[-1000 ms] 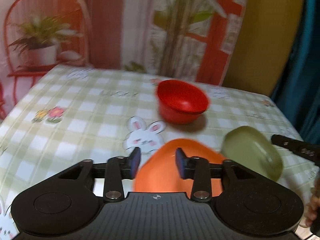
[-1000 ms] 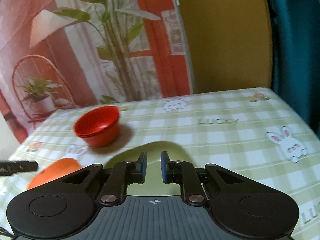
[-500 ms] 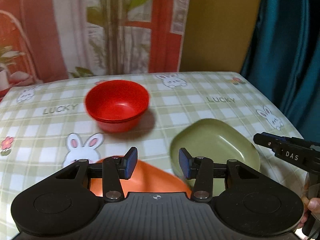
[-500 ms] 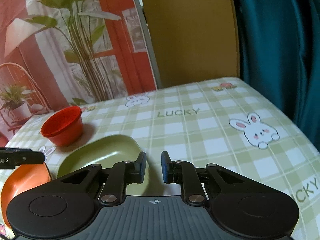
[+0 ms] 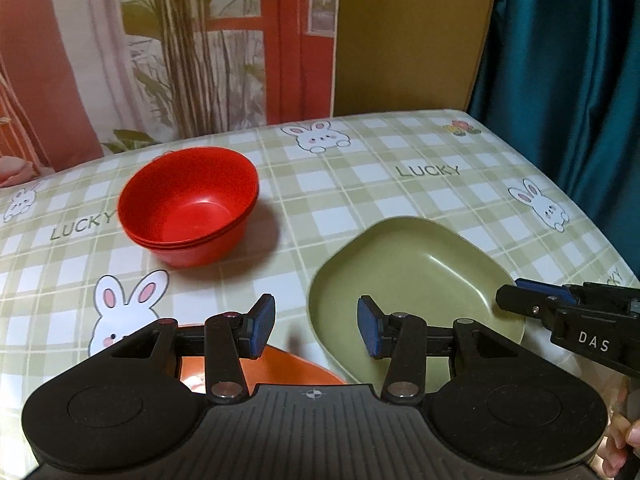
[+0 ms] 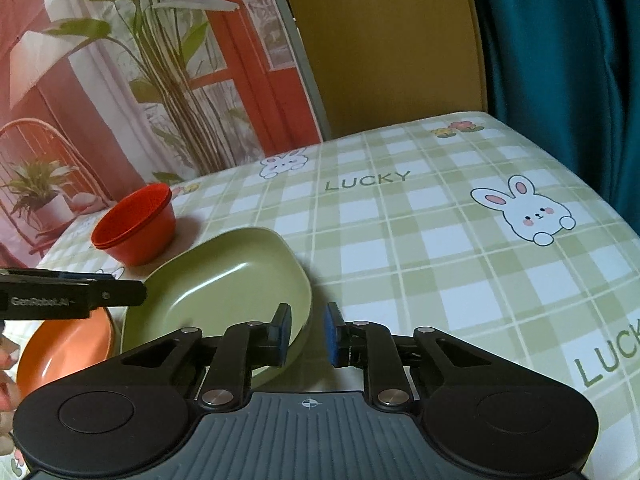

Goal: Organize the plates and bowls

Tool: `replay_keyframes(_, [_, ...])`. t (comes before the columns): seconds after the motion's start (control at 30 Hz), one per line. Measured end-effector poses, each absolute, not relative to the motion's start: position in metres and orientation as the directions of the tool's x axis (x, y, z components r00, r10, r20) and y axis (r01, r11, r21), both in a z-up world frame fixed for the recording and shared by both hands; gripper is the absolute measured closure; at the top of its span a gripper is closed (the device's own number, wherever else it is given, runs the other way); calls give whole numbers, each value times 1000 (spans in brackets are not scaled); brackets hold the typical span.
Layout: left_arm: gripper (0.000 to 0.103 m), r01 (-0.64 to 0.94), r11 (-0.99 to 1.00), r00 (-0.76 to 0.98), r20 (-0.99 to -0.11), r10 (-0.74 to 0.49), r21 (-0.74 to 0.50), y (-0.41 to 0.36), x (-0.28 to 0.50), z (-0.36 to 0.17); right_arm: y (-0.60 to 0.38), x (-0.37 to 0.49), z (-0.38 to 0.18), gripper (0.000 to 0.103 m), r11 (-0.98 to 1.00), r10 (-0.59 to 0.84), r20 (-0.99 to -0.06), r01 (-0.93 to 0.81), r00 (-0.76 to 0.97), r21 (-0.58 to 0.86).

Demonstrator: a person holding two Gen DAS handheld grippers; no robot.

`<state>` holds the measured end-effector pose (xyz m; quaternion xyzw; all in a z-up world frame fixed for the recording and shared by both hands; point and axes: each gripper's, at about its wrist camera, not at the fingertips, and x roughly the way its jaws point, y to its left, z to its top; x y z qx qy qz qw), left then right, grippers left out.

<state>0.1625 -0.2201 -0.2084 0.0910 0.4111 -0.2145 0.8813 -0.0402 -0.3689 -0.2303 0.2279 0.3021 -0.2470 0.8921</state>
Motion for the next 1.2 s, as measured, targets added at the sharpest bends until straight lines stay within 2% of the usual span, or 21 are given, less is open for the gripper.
replay_keyframes(0.1, [56, 450, 893, 555, -777, -298, -21, -223, 168, -214, -370, -41, -230, 90, 772, -301, -653, 579, 695, 262])
replay_keyframes(0.17, [63, 445, 895, 540, -785, -304, -40, -223, 172, -218, -371, -40, -230, 91, 773, -296, -653, 577, 697, 265])
replay_keyframes(0.23, [79, 453, 890, 524, -793, -311, -49, -225, 173, -221, -371, -40, -231, 93, 773, -291, -655, 575, 697, 269])
replay_keyframes(0.33, [87, 454, 891, 538, -791, -292, -20, -228, 172, -224, -371, -39, -230, 94, 767, -297, -659, 584, 691, 266])
replay_keyframes(0.4, [89, 448, 893, 534, -788, -307, -44, -225, 172, -223, -371, -39, -229, 94, 762, -303, -660, 590, 688, 266])
replay_keyframes(0.77, [89, 426, 902, 568, -754, -330, -73, -211, 159, -195, -364, -32, -204, 94, 772, -316, -626, 577, 713, 266])
replay_keyframes(1.2, [89, 340, 925, 666, -652, -363, -167, -148, 130, -152, -332, 5, -160, 94, 832, -277, -570, 490, 774, 260])
